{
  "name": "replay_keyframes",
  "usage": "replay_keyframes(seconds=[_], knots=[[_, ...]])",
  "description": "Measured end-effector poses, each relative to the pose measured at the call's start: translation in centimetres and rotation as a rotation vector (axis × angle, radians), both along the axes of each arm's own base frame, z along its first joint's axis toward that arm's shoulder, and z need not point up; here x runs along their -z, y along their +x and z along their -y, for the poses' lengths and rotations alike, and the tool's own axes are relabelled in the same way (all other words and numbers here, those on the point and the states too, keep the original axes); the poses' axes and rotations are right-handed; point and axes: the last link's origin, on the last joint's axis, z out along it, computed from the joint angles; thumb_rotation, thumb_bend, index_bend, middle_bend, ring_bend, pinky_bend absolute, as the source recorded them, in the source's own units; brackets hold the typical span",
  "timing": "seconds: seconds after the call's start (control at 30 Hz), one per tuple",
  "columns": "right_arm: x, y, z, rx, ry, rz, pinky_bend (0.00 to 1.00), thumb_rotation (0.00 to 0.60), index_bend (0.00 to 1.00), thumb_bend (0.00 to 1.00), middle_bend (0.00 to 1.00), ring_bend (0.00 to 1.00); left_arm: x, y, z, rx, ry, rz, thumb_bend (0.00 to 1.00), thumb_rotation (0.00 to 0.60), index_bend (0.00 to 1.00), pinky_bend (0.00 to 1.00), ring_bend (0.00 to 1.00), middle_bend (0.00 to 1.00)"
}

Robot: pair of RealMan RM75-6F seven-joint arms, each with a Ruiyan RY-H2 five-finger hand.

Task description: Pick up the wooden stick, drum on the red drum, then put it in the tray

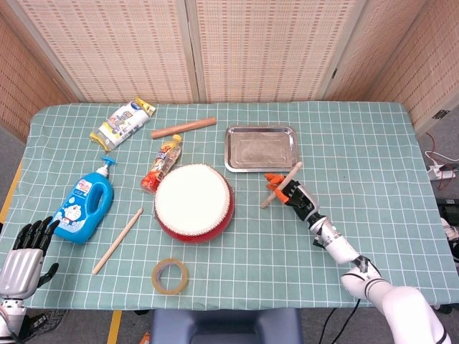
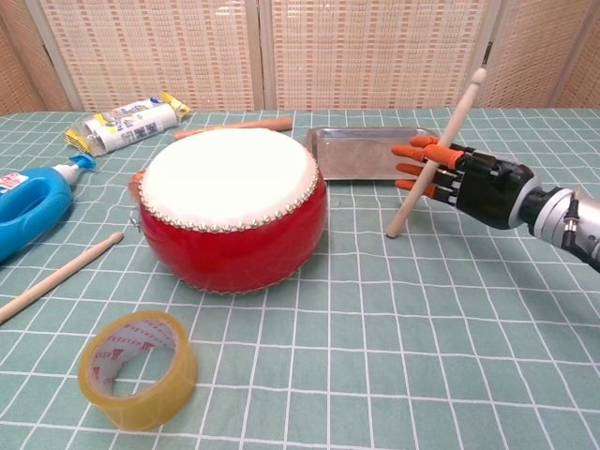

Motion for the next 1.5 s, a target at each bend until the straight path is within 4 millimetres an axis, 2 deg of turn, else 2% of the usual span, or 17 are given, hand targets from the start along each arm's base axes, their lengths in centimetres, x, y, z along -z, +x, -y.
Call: replay_keyframes(seconds=[0.3,0.77,1.03,1.1,1.2,1.5], knots=[[0.5,0.1,-0.2,-0.029,0.01,0.0,0.19,0.6,0.43,0.47,0.23,0.15,0.1,0.1,-0.1,0.006,-0.002,-0.001,0.23,0.6,0.01,0.0,0.0,0.0],[2.8,2.2,-1.5,-0.157,0.043,-0.087,0.23,0.6,0.44,0.47,0.26,0.17,0.4,-0.4,-0.1,-0.012,-0.015,0.007,0.23,0.6,0.01,0.0,0.0,0.0],[3.9,3.2,-1.5,-0.162,0.059,-0.101,0.32,0.6,0.51,0.47,0.33,0.28,0.5,-0.6,0.0,-0.016,-0.025,0.014,0.23,0.6,0.01,0.0,0.0,0.0],[4.1,3.4,-1.4,-0.161,0.063,-0.103,0.34,0.6,0.52,0.45,0.35,0.31,0.5,-0.6,0.0,-0.016,-0.025,0.014,0.23,0.6,0.01,0.0,0.0,0.0],[4.4,3.7,-1.4,-0.162,0.07,-0.105,0.39,0.6,0.57,0.35,0.42,0.39,0.5,-0.6,-0.1,-0.017,-0.025,0.016,0.23,0.6,0.01,0.0,0.0,0.0],[4.9,4.4,-1.3,-0.166,0.07,-0.113,0.5,0.6,0.58,0.17,0.52,0.52,0.7,-0.7,-0.1,-0.018,-0.035,0.019,0.23,0.6,0.0,0.0,0.0,0.0]])
